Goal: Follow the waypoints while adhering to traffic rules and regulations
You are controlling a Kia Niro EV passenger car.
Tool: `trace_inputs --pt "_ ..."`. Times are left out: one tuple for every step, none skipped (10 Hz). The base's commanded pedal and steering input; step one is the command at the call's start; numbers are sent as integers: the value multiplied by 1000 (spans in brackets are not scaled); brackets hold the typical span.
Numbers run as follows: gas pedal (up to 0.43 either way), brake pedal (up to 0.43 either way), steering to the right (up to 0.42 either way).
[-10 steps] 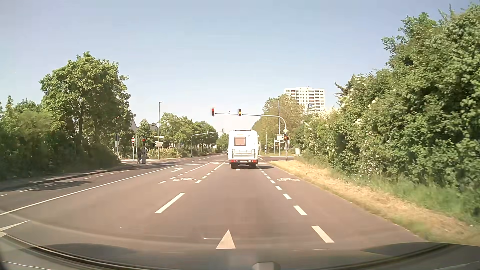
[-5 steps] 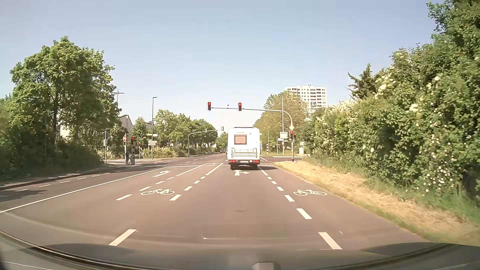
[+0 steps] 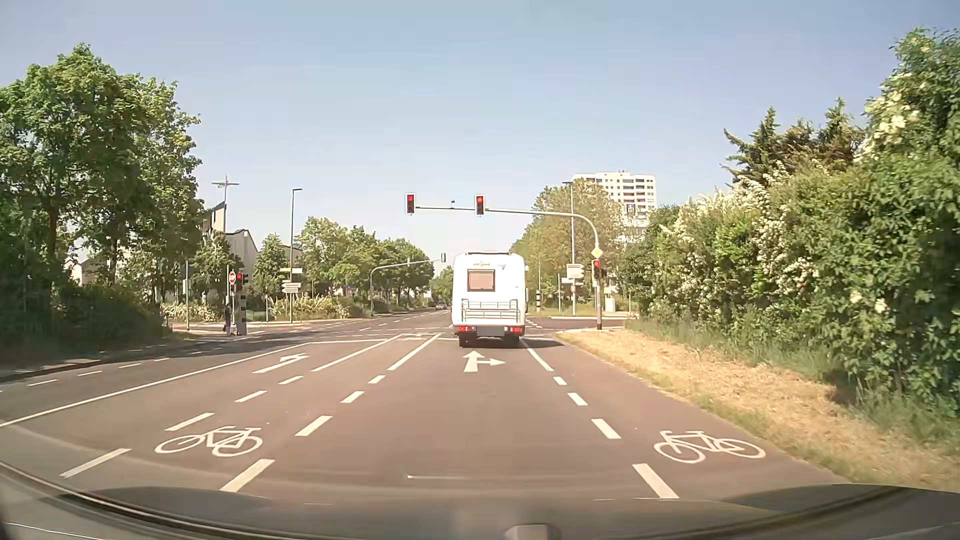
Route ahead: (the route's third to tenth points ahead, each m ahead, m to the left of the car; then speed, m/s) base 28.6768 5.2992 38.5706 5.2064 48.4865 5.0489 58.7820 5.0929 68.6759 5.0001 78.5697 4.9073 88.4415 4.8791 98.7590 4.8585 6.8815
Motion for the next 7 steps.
trace_inputs --pt "0 287 -3" --pt "0 287 -3" --pt "0 287 -3" --pt "0 293 -3" --pt "0 293 -3" --pt "0 293 -3" --pt "0 293 -3"
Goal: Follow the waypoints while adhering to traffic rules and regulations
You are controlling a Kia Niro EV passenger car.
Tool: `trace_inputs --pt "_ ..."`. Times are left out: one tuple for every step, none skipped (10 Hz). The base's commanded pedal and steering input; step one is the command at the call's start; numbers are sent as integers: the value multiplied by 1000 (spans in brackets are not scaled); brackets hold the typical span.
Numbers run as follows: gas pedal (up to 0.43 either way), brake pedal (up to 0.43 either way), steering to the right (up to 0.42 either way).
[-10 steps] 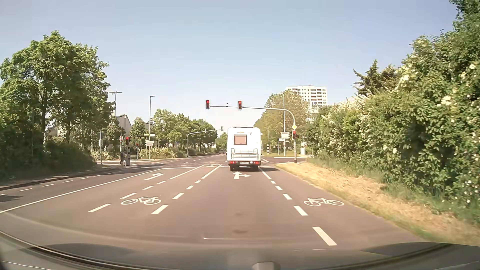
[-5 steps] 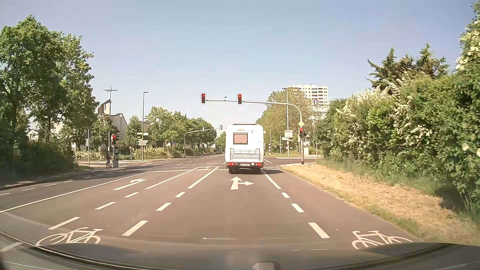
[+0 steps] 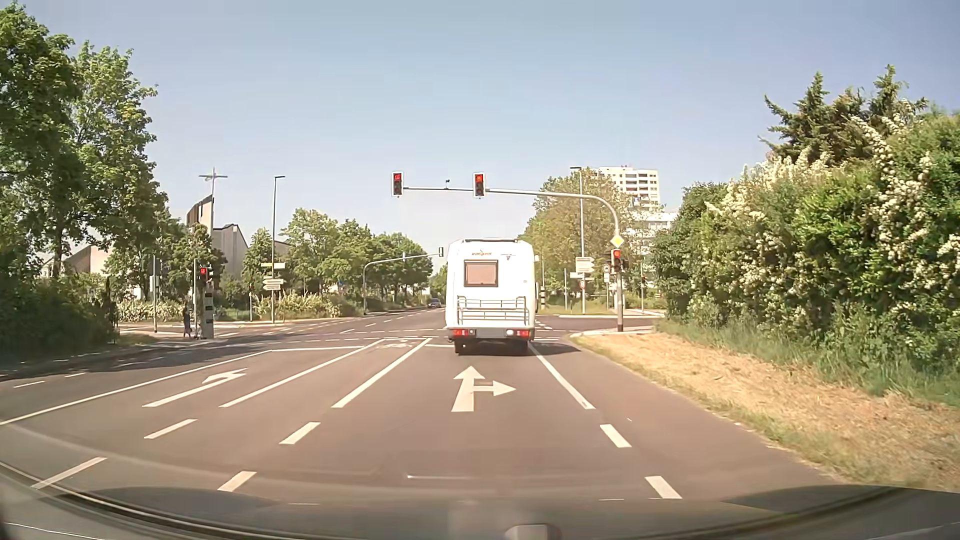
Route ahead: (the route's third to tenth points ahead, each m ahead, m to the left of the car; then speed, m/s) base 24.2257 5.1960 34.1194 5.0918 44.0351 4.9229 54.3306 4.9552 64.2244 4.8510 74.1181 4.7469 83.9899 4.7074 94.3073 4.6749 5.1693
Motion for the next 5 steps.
trace_inputs --pt "0 299 -2" --pt "0 293 -2" --pt "0 299 -2" --pt "0 299 0" --pt "0 305 2"
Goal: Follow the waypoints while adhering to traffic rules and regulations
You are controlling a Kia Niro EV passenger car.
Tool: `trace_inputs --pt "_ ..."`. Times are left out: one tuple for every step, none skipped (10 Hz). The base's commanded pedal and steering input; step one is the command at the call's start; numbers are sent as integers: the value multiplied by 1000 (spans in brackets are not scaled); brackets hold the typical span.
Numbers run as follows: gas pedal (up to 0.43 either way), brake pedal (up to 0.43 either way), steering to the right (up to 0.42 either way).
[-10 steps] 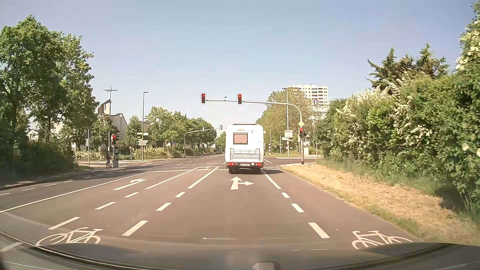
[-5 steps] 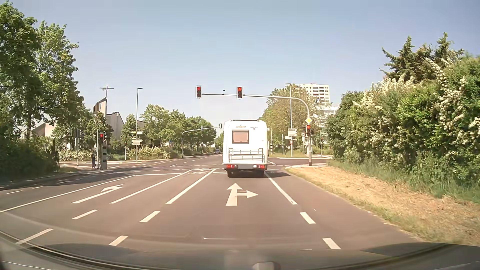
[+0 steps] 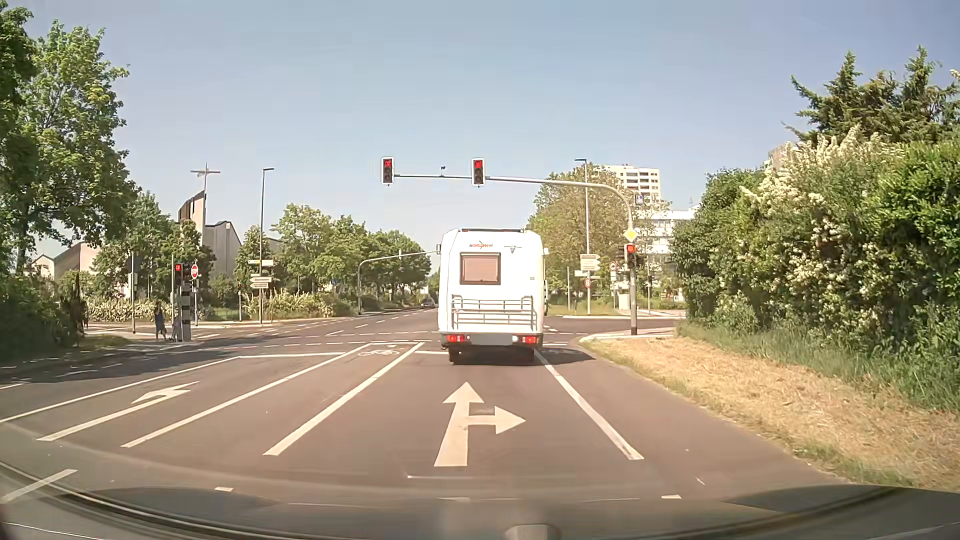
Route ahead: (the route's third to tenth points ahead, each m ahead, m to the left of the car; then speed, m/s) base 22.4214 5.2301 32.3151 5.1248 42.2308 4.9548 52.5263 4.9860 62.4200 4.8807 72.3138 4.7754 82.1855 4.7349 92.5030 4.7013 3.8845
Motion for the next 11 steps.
trace_inputs --pt "0 311 2" --pt "0 311 2" --pt "0 311 2" --pt "0 317 1" --pt "0 317 2" --pt "0 317 1" --pt "0 317 1" --pt "0 311 1" --pt "0 311 1" --pt "0 293 1" --pt "0 287 2"
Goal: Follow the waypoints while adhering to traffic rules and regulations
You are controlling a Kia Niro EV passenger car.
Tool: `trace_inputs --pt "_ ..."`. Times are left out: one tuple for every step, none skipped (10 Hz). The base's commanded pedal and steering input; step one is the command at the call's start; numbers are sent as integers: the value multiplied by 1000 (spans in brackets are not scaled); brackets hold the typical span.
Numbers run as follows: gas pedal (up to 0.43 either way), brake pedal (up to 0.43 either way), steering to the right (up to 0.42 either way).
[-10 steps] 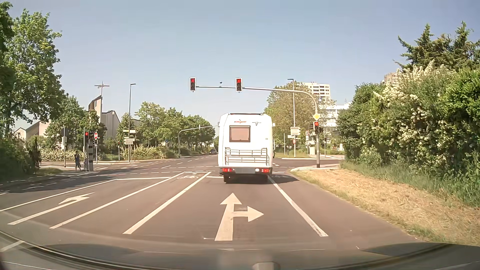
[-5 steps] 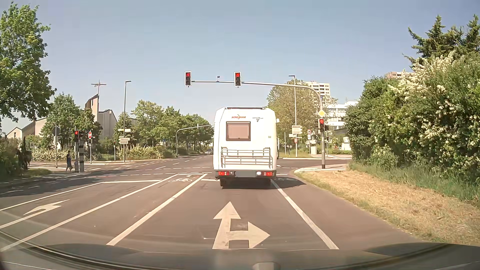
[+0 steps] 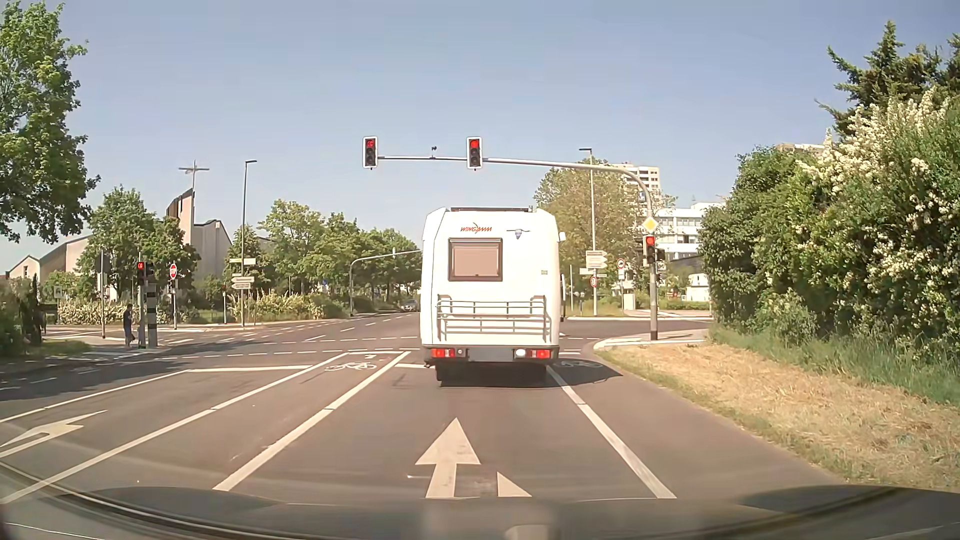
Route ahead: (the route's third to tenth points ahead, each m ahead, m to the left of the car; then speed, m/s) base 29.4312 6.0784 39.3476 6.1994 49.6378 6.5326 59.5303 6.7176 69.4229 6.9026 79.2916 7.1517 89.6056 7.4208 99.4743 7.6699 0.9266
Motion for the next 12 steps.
trace_inputs --pt "0 268 3" --pt "0 256 3" --pt "0 238 4" --pt "0 226 4" --pt "0 226 4" --pt "0 226 4" --pt "0 220 4" --pt "0 226 4" --pt "0 238 5" --pt "0 256 5" --pt "0 274 5" --pt "0 280 5"
